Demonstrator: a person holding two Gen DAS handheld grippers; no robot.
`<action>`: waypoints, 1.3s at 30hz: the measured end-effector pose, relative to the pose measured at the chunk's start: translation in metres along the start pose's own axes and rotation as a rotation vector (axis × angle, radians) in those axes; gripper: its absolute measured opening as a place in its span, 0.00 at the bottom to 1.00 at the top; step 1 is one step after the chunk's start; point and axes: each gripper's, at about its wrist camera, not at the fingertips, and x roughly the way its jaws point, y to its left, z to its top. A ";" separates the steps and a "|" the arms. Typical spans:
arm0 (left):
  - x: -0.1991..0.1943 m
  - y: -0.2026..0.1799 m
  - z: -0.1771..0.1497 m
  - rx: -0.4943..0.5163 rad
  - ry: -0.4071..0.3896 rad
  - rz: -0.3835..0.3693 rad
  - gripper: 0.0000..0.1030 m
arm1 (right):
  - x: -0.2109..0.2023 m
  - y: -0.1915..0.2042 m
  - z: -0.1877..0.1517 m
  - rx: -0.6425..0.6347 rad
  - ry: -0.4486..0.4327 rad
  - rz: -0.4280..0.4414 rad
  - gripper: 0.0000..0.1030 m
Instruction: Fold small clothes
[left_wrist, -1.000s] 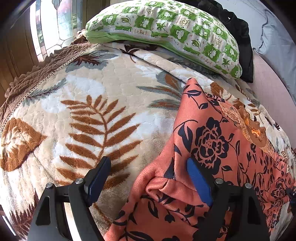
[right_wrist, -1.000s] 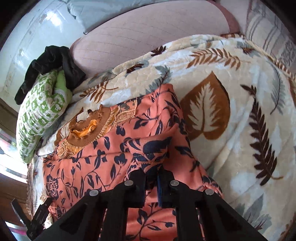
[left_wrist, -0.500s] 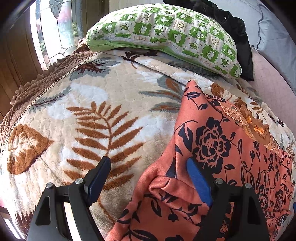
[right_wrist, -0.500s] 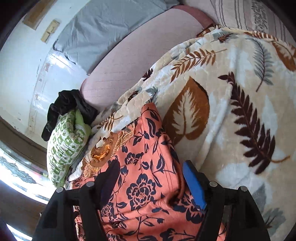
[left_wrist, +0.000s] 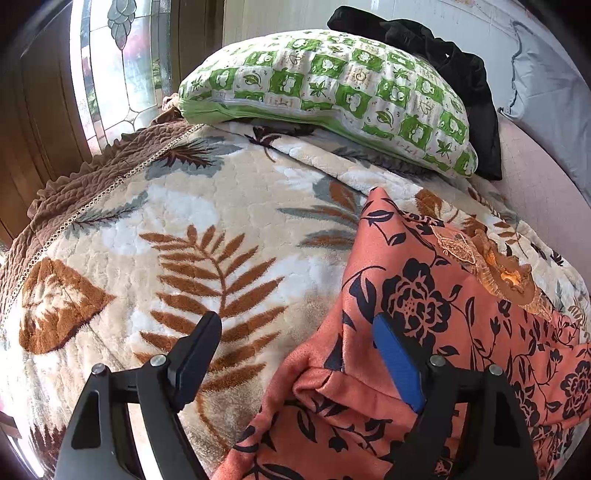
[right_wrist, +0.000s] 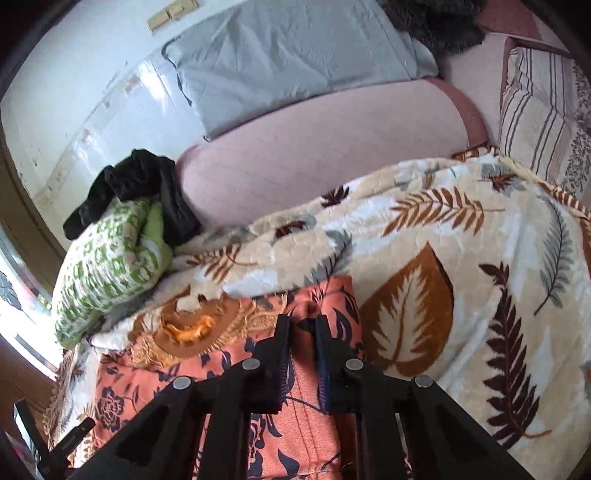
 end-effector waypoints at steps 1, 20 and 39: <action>-0.001 -0.001 -0.001 0.004 -0.009 0.007 0.83 | 0.002 -0.002 0.002 0.005 -0.024 0.006 0.13; 0.015 -0.065 -0.030 0.283 0.097 -0.012 0.83 | 0.038 -0.014 -0.097 -0.078 0.334 0.021 0.16; -0.056 -0.031 -0.048 0.391 -0.006 -0.121 0.86 | -0.107 -0.033 -0.115 -0.066 0.176 0.191 0.74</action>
